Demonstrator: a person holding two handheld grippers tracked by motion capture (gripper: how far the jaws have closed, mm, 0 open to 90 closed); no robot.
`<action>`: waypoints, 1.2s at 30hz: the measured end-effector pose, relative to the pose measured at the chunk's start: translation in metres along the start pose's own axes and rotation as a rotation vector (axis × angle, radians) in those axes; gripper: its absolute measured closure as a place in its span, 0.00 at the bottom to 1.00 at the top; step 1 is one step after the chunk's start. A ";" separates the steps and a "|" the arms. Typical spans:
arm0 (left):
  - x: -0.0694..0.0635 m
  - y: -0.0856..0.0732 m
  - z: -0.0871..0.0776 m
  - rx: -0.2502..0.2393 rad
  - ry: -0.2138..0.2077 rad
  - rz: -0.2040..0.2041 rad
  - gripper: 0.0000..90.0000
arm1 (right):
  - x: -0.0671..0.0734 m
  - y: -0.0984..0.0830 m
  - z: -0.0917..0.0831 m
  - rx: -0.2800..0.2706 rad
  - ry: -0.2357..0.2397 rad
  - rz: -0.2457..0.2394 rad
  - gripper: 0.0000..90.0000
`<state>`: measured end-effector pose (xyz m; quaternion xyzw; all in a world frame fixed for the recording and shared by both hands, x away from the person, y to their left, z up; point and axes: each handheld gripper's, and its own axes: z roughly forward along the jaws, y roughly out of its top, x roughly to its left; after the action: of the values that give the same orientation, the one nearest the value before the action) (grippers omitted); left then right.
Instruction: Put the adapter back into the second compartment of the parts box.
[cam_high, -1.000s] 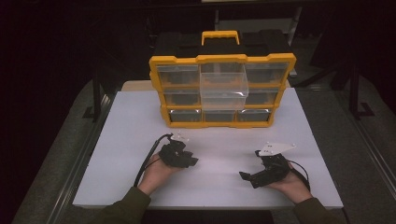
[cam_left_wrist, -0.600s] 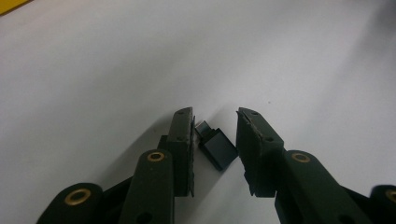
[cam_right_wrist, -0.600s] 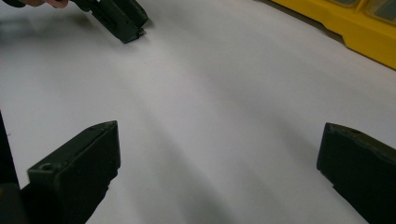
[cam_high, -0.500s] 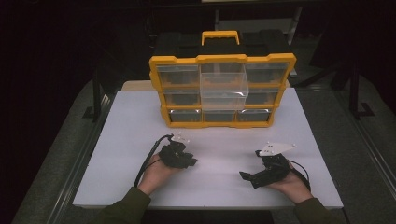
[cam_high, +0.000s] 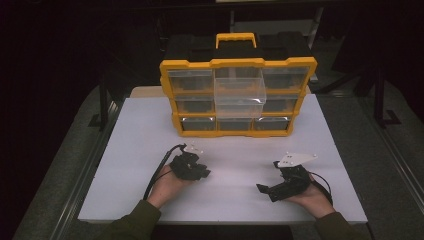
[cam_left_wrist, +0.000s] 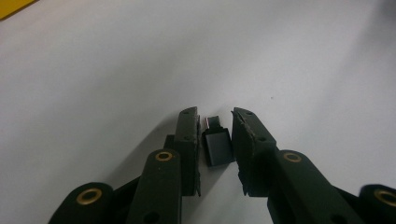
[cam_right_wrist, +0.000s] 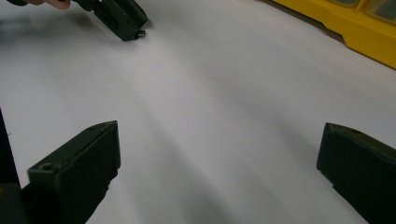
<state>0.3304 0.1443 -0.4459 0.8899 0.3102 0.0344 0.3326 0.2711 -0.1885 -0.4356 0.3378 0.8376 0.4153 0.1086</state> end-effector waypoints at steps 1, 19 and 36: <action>0.000 0.000 0.000 0.000 0.001 0.003 0.81 | 0.000 0.000 0.000 0.001 -0.001 -0.002 0.00; -0.004 0.000 0.001 0.006 0.033 0.072 0.84 | 0.001 0.000 0.001 -0.001 -0.001 0.000 0.00; 0.000 -0.001 0.000 0.000 0.007 0.108 0.85 | 0.001 0.000 0.001 0.002 0.006 -0.002 0.00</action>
<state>0.3298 0.1450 -0.4460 0.9054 0.2626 0.0554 0.3291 0.2704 -0.1875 -0.4361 0.3357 0.8387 0.4155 0.1063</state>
